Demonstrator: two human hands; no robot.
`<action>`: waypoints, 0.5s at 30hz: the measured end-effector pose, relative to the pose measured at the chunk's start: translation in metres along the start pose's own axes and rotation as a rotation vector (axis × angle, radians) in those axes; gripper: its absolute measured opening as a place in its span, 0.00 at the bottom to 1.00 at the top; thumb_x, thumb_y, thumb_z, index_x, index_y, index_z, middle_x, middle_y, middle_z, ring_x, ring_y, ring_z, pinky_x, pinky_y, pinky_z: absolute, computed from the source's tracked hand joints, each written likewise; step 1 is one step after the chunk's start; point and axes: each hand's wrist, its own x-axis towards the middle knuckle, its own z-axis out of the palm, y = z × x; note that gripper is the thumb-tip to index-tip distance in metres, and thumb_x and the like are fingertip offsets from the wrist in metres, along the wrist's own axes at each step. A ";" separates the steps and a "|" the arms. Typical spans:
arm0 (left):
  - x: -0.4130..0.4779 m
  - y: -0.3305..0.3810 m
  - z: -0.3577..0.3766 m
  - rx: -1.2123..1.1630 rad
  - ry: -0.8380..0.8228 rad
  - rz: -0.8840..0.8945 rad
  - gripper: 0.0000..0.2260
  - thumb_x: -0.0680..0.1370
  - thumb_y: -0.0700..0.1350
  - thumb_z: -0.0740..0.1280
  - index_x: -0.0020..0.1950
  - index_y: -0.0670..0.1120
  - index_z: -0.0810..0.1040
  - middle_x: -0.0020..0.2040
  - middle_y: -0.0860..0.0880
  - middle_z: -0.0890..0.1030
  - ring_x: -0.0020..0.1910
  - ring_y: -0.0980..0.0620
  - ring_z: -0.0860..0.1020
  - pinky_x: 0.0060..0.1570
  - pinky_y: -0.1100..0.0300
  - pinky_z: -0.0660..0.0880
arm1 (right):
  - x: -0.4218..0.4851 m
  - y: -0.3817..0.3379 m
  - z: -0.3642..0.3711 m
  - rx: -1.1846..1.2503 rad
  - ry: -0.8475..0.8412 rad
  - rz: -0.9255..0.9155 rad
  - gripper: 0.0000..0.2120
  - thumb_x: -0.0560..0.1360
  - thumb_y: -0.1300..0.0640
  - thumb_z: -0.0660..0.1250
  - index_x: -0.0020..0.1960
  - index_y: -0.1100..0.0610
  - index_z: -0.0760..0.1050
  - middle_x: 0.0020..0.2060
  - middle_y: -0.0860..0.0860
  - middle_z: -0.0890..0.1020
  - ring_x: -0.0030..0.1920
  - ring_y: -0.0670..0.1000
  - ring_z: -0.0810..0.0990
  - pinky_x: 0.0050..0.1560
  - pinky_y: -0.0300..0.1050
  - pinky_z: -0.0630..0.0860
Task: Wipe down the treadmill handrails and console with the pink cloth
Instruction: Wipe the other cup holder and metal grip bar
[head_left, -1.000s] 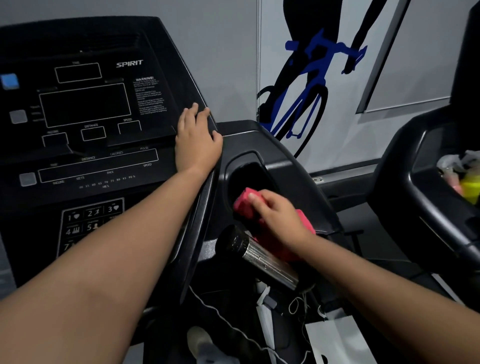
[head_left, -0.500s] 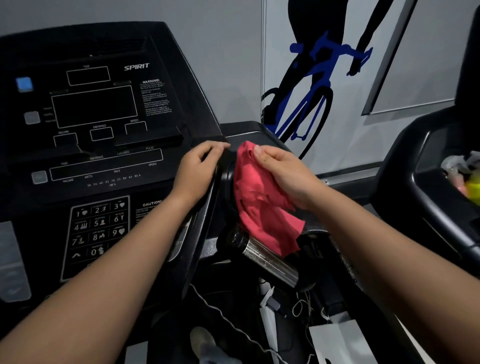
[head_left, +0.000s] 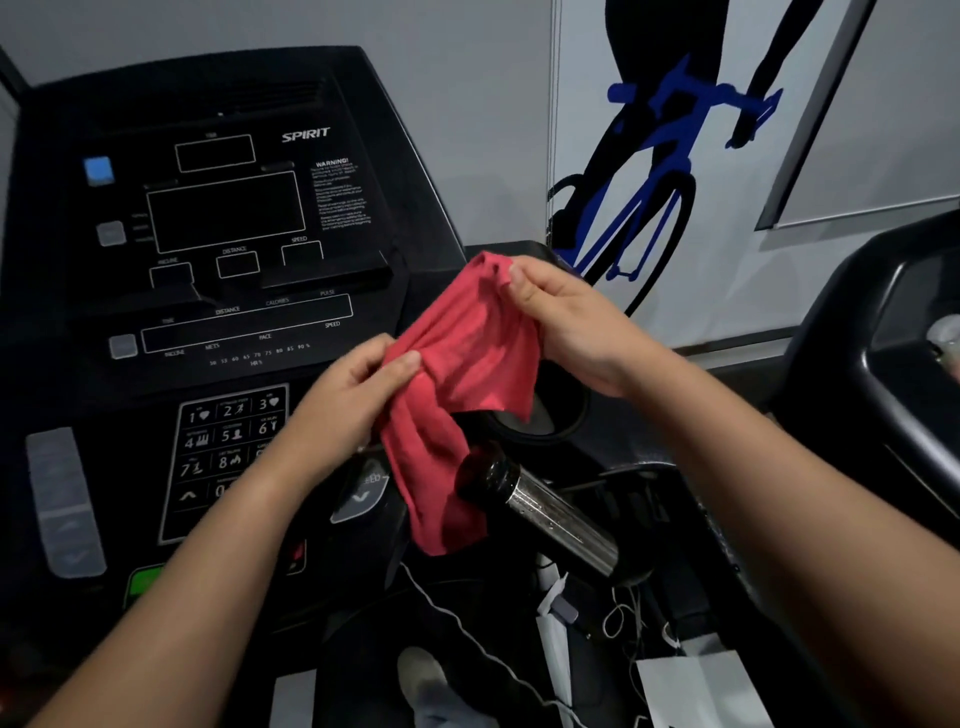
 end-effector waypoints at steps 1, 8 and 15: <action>-0.006 -0.001 0.000 0.009 0.070 0.033 0.05 0.78 0.48 0.66 0.45 0.48 0.78 0.39 0.58 0.77 0.39 0.64 0.74 0.41 0.72 0.70 | -0.001 0.003 0.001 0.023 -0.023 0.035 0.10 0.77 0.51 0.59 0.53 0.55 0.75 0.45 0.51 0.79 0.46 0.50 0.76 0.48 0.44 0.72; -0.042 -0.008 0.026 0.039 0.282 0.168 0.09 0.77 0.36 0.65 0.45 0.50 0.71 0.37 0.58 0.77 0.36 0.67 0.73 0.40 0.73 0.71 | -0.016 0.014 -0.008 0.067 -0.411 0.291 0.07 0.68 0.55 0.72 0.45 0.54 0.80 0.41 0.50 0.82 0.42 0.49 0.79 0.49 0.47 0.75; -0.046 0.002 0.053 0.007 0.118 0.203 0.03 0.72 0.41 0.65 0.43 0.47 0.72 0.36 0.57 0.75 0.35 0.64 0.72 0.39 0.72 0.69 | -0.039 0.010 0.004 -0.146 -0.543 0.286 0.10 0.66 0.45 0.72 0.34 0.52 0.84 0.43 0.48 0.77 0.47 0.45 0.77 0.58 0.40 0.73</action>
